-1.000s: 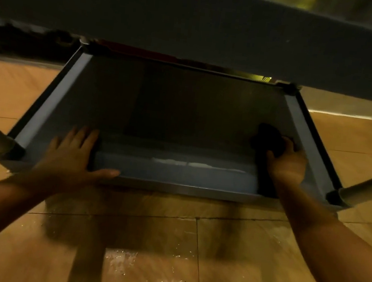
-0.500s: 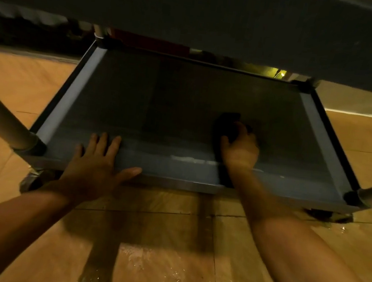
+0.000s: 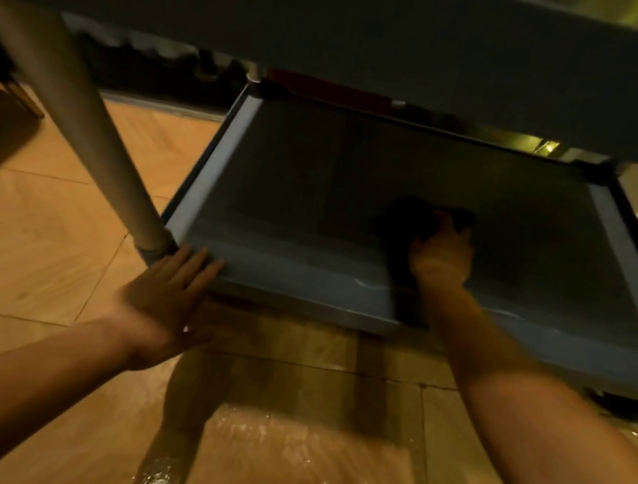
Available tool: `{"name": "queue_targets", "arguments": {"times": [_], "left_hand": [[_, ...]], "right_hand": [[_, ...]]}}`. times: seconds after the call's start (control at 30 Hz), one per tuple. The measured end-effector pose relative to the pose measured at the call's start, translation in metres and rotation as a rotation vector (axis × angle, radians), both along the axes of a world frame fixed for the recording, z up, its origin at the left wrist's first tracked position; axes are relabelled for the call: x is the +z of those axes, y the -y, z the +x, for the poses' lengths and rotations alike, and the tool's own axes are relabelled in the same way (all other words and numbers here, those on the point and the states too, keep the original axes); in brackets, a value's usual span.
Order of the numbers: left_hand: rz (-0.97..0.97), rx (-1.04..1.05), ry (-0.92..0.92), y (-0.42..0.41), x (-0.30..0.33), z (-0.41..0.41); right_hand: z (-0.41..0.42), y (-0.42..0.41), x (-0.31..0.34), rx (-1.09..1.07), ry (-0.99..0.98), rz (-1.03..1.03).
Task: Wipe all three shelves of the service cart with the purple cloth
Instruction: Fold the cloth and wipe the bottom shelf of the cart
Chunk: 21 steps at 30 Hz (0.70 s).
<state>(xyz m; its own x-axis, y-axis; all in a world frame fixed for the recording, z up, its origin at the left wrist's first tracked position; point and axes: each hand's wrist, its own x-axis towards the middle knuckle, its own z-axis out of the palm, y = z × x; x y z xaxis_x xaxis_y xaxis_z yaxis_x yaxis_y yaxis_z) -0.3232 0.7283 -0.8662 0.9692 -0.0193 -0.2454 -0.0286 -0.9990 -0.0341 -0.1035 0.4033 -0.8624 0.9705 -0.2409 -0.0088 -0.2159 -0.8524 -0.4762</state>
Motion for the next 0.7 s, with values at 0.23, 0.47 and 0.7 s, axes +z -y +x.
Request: {"name": "queue_targets", "arguments": {"times": [0.23, 0.47, 0.7], "left_hand": [[-0.016, -0.018, 0.01, -0.003, -0.013, -0.002], [-0.157, 0.054, -0.043, 0.002, 0.003, -0.004], [0.006, 0.007, 0.073, -0.001, -0.006, -0.049]], "right_hand": [[-0.046, -0.123, -0.009, 0.201, 0.032, 0.071], [-0.069, -0.147, -0.001, 0.584, 0.055, 0.052], [-0.057, -0.157, -0.002, 0.349, -0.032, 0.089]]}}
